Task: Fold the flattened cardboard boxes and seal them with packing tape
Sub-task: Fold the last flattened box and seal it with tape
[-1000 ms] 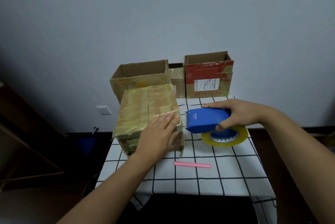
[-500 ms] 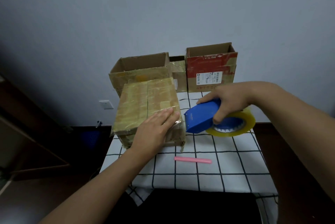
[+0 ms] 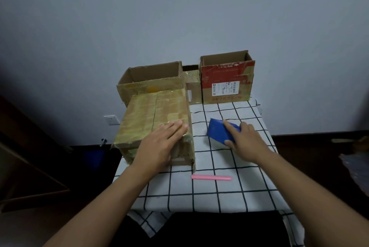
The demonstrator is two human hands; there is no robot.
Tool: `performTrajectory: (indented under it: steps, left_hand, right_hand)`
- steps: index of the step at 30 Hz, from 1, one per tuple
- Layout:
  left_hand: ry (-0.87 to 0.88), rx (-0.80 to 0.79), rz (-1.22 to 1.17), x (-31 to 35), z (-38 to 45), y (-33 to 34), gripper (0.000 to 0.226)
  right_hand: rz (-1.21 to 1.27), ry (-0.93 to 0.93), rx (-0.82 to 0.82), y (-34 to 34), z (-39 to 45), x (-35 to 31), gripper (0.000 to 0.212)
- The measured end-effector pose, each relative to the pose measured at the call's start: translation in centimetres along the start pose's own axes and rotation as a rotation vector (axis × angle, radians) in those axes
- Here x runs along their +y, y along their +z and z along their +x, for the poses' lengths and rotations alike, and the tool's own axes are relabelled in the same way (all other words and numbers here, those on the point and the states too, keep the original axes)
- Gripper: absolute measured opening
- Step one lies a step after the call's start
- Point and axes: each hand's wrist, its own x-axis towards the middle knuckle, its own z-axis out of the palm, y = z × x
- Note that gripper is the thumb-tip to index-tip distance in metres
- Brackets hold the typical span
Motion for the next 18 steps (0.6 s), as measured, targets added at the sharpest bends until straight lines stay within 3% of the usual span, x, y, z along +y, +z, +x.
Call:
performTrajectory:
  steps: [6,12,18]
  left_hand:
    - [-0.09,0.068,0.106,0.4,-1.9,0.1,0.07]
    - [-0.128,0.018,0.031,1.6,-3.0,0.1,0.062]
    - [-0.268,-0.084,-0.005,2.1,-3.8,-0.6,0.072]
  right_hand:
    - [-0.045,0.063,0.341,6.9,-0.5,-1.4,0.079]
    - [-0.053,0.153,0.398,10.0,-1.7,-1.9,0.069]
    - [0.025,0.243,0.29,8.9,-2.1,-2.9,0.052]
